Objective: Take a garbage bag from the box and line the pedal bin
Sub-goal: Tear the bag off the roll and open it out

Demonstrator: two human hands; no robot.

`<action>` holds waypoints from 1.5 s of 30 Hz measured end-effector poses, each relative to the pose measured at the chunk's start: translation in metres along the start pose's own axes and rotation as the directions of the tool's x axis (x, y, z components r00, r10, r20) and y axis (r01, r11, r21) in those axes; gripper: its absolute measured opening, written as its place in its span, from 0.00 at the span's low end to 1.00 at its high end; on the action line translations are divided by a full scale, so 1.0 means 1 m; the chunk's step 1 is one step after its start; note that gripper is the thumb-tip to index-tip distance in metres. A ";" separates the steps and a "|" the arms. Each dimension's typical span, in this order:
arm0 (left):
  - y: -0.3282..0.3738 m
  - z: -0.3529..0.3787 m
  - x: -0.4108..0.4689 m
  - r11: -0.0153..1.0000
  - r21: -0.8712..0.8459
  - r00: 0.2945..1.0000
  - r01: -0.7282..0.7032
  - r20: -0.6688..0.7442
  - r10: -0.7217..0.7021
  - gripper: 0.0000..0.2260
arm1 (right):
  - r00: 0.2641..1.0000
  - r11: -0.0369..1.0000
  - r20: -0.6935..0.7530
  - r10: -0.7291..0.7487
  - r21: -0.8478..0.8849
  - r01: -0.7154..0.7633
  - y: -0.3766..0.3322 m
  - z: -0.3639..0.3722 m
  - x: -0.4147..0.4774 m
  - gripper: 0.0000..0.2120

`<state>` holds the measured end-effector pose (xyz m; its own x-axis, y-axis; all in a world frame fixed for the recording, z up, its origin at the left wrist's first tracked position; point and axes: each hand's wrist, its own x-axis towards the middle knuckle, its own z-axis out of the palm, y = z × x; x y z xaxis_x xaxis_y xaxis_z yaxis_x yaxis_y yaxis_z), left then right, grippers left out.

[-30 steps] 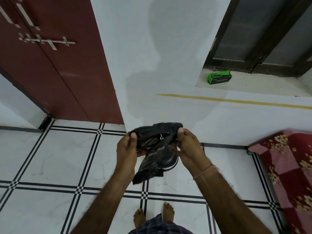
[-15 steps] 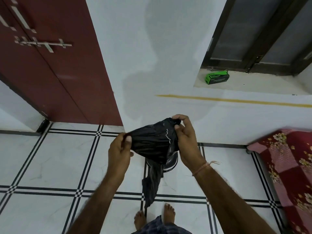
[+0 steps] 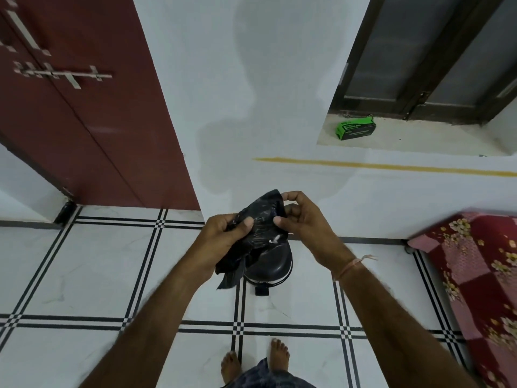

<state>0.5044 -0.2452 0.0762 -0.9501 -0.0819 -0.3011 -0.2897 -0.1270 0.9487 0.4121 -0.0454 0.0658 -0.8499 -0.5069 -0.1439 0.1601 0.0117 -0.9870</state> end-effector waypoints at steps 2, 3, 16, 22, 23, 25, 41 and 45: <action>-0.005 0.002 -0.004 0.997 -0.053 0.998 0.064 0.005 -0.063 0.13 | 0.997 0.994 -0.070 -0.019 -0.111 0.011 0.003 -0.006 0.006 0.16; -0.007 0.003 -0.007 0.992 -0.085 0.996 0.091 0.001 -0.091 0.14 | 0.991 0.984 -0.127 -0.044 -0.175 0.021 0.005 -0.006 0.009 0.14; -0.007 0.015 -0.010 0.985 -0.170 0.969 0.028 -0.238 -0.068 0.13 | 0.990 0.999 -0.140 0.023 0.044 -0.017 0.011 0.057 -0.029 0.08; -0.009 0.020 -0.008 0.963 -0.257 0.977 0.081 -0.172 -0.128 0.05 | 0.992 0.986 -0.095 0.083 0.151 -0.068 0.007 0.052 -0.027 0.10; -0.010 0.020 -0.008 0.949 -0.300 0.978 0.100 -0.147 -0.149 0.05 | 0.991 0.984 -0.093 0.097 0.158 -0.082 0.006 0.052 -0.026 0.11; -0.013 0.021 -0.008 0.922 -0.368 0.979 0.124 -0.104 -0.173 0.06 | 0.985 0.973 -0.095 0.142 0.195 -0.122 0.006 0.050 -0.023 0.13; -0.040 -0.001 -0.003 0.757 -0.649 0.931 0.071 -0.230 -0.285 0.17 | 0.938 0.875 -0.085 0.335 0.397 -0.277 0.028 0.027 -0.015 0.17; -0.040 -0.004 0.001 0.783 -0.620 0.937 0.040 -0.250 -0.246 0.26 | 0.953 0.950 -0.097 0.285 0.161 -0.268 0.029 0.023 -0.014 0.20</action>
<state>0.5159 -0.2445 0.0377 -0.7896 -0.2927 -0.5393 -0.1930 -0.7159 0.6710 0.4402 -0.0575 0.0408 -0.8136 -0.3960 -0.4257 0.4606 0.0078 -0.8876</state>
